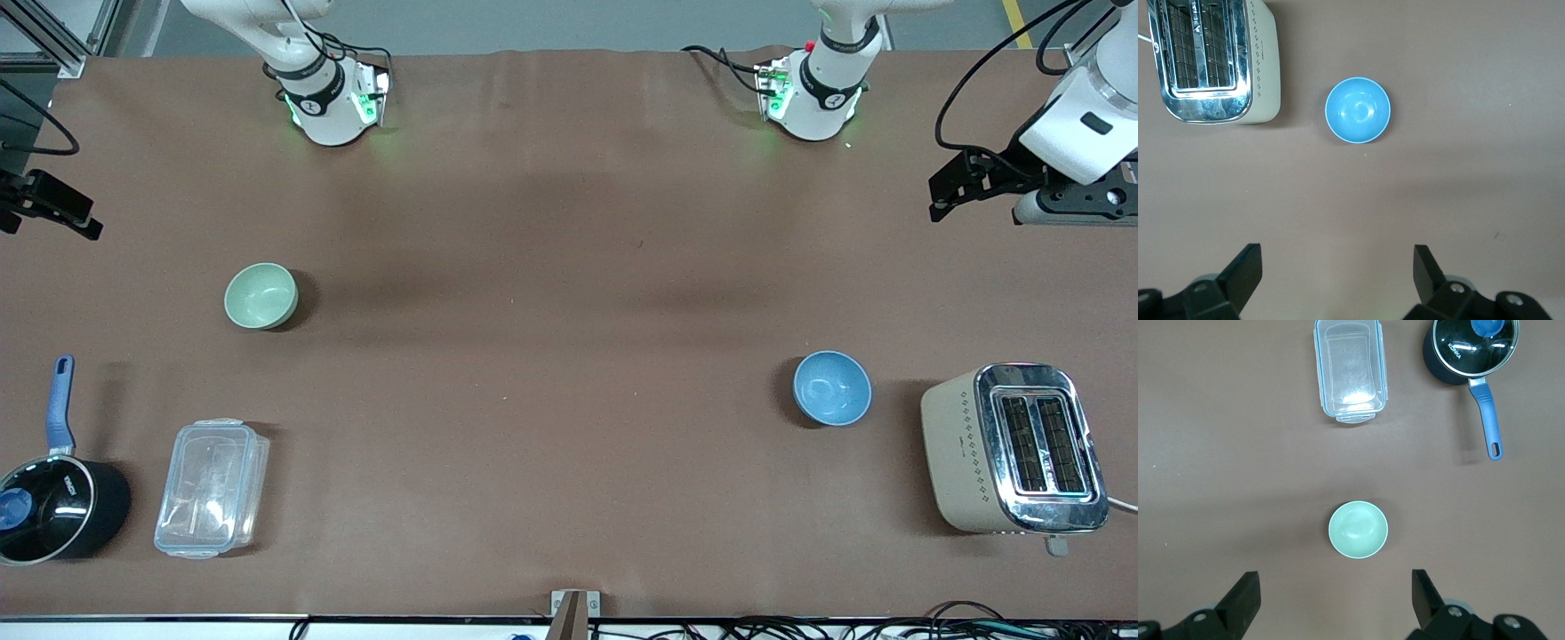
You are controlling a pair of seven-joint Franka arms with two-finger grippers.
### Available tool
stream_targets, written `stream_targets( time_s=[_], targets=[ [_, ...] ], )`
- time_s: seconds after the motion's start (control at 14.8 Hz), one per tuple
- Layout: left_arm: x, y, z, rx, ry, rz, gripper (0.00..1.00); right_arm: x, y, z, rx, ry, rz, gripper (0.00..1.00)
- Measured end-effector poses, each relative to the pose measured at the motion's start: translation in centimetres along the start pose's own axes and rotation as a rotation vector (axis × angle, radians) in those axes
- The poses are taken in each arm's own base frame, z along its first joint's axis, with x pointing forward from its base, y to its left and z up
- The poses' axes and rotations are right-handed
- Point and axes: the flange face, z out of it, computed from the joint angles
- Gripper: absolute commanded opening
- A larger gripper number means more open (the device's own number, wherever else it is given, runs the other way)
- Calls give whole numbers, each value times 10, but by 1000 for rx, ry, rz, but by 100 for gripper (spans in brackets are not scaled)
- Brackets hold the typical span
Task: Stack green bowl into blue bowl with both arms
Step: 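Reach the left gripper down to the blue bowl rim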
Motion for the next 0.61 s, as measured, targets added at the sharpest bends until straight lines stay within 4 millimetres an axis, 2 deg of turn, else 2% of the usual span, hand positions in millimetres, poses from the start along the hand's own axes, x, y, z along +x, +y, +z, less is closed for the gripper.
stream_targets(
  time_s=[0.27,0.4,0.47,0.61],
  targets=[
    [3,-7,3,27,-12,-7,100,0,-1,-1,0,3,-2,100],
    [10,-13,12,56,-32,-8,100,0,-1,-1,0,3,-2,100],
    [16,-14,24,54,-56,-8,100,0,-1,-1,0,3,-2,100],
    [36,-17,62,47,-101,-10,100,1,-2,-1,0,8,-3,100]
  ],
)
